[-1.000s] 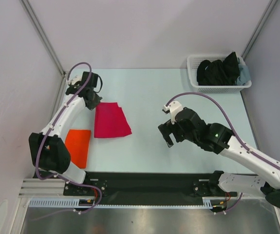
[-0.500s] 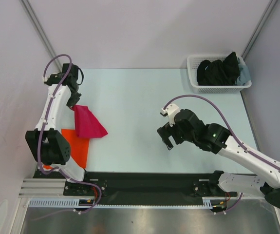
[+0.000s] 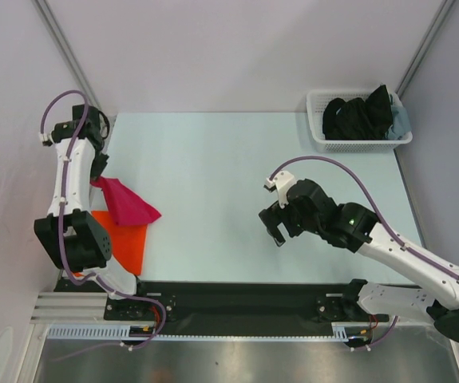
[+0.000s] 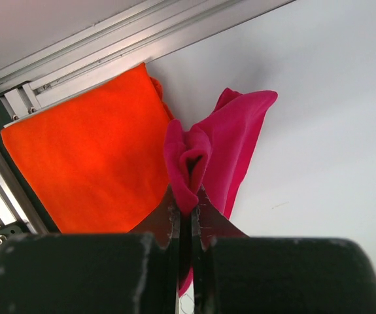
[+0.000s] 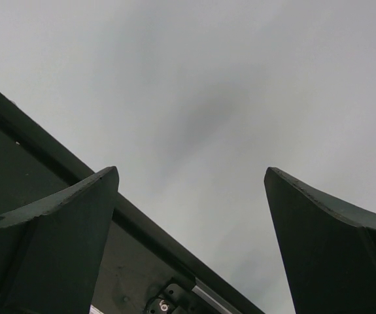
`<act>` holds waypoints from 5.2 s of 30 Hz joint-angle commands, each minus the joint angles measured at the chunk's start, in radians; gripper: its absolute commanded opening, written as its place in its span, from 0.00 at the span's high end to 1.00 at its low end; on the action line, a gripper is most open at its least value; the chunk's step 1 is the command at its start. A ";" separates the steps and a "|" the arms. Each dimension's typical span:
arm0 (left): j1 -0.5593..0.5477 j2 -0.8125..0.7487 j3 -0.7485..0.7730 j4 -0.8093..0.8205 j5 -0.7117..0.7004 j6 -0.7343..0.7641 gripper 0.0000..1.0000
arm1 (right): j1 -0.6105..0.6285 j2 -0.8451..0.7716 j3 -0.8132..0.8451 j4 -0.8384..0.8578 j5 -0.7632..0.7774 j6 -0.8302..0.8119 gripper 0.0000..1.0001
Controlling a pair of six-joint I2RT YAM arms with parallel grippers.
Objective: Fold and stack the t-shirts
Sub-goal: Neatly place the folded tshirt to the corner, then reset both grippers
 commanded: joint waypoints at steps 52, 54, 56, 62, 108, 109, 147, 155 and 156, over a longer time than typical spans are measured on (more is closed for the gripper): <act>0.137 -0.158 -0.030 -0.032 -0.008 0.157 1.00 | -0.005 0.044 -0.072 0.100 -0.061 0.046 0.00; 0.137 -0.169 -0.033 -0.039 -0.015 0.157 1.00 | -0.005 0.048 -0.074 0.102 -0.061 0.045 0.00; 0.137 -0.179 -0.042 -0.034 -0.012 0.159 1.00 | -0.005 0.049 -0.075 0.103 -0.059 0.045 0.00; 0.139 -0.216 -0.117 -0.007 -0.001 0.174 1.00 | -0.004 0.057 -0.082 0.108 -0.062 0.041 0.00; 0.447 -0.443 -0.706 0.116 0.003 0.168 0.98 | -0.011 0.090 -0.098 0.137 -0.134 0.012 0.00; 0.455 -0.448 -0.708 0.122 0.000 0.171 0.97 | -0.011 0.090 -0.101 0.140 -0.137 0.014 0.00; -0.901 -1.700 -1.643 1.373 0.756 -0.401 0.00 | -0.142 -1.015 -1.095 0.656 -0.084 1.313 0.00; -0.889 -1.750 -1.865 1.884 0.870 -0.638 0.00 | -0.116 -0.818 -1.146 0.940 -0.124 1.376 0.00; -0.883 -1.778 -1.876 1.874 0.873 -0.656 0.00 | -0.107 -0.822 -1.161 0.959 -0.111 1.379 0.00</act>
